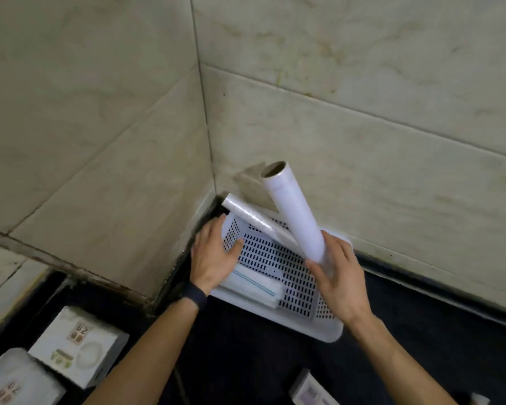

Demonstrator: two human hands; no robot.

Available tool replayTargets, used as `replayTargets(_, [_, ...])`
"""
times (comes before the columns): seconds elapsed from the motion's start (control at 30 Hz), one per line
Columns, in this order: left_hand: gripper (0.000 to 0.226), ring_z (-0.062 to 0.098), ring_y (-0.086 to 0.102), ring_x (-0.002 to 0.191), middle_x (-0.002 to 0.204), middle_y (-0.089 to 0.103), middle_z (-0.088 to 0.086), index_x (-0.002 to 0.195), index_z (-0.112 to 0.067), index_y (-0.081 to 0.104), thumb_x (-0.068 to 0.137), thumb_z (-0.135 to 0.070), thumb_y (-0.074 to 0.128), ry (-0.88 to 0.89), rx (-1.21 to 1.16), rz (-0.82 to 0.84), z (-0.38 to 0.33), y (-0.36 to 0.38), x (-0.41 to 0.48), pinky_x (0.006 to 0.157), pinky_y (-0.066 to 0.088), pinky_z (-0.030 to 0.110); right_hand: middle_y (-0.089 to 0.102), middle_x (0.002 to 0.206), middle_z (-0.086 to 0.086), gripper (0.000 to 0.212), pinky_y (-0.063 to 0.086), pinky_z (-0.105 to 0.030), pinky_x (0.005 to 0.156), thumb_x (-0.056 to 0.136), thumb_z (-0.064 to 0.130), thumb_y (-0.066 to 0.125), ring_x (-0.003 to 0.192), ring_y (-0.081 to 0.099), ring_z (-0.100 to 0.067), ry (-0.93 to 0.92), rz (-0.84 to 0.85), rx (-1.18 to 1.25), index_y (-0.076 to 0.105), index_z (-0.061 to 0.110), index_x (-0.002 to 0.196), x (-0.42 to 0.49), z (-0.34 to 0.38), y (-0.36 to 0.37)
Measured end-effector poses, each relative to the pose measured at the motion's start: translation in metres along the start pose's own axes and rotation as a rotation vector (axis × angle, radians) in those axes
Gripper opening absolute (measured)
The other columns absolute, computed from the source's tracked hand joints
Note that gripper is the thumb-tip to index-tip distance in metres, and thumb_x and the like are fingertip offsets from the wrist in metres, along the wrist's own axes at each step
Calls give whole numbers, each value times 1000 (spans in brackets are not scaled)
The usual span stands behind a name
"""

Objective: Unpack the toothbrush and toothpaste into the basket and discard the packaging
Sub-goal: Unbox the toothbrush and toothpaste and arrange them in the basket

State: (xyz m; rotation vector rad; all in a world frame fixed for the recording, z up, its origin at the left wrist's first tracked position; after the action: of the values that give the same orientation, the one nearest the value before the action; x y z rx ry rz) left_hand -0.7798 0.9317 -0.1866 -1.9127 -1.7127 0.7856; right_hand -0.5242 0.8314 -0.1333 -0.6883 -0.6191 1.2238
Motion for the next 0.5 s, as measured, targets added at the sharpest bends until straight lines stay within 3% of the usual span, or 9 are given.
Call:
replayTargets(0.07, [61,16,53,121,134,56,-3,138,-24,46,85,-44,67,-122,-297,-60,-9,-5,33,103,43,36,49,142,1,61,38,-25,101,92,26,71,119,44,-3,20,-43,15,46,17,147,-4,-1,-14])
replayTargets(0.1, [54,16,57,111,123,60,-4,131,-20,51,85,-43,68,-189,-358,-63,-11,-4,47,93,45,30,49,143,2,62,37,-24,101,92,27,72,119,43,-2,33,-54,16,46,18,147,-5,-2,-19])
replayTargets(0.2, [28,28,63,97,104,68,9,100,-12,66,89,-38,65,-287,-315,-61,-14,0,70,81,47,31,48,145,3,64,37,-24,103,92,30,71,123,46,-6,54,-51,15,44,21,149,-6,-6,-29])
replayTargets(0.27, [23,30,62,87,90,66,11,74,-16,61,91,-31,64,-313,-260,-87,-13,-2,67,78,47,32,48,145,3,63,36,-24,104,93,29,70,124,46,-8,38,-25,-6,43,20,149,-1,-6,-30])
replayTargets(0.37, [21,29,63,82,86,67,9,75,-17,60,90,-30,67,-349,-300,-80,6,-2,55,73,48,34,48,143,0,63,37,-26,105,93,24,70,123,48,-12,-1,22,-45,42,17,149,15,-4,-26])
replayTargets(0.5, [19,27,67,85,86,70,5,80,-18,63,86,-35,71,-299,-327,-33,31,-12,43,77,56,41,49,143,-7,61,41,-41,110,92,14,69,125,50,-26,-58,135,-129,44,14,147,39,-4,3])
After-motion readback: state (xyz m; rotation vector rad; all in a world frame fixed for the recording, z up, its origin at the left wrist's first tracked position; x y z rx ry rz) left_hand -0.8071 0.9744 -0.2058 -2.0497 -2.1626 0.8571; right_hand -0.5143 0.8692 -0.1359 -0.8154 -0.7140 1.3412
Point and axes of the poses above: each hand's wrist, its own x-axis towards the middle knuckle, its own y-axis out of the palm, z = x × y, the point moved 7 cm from there along x, towards the middle knuckle
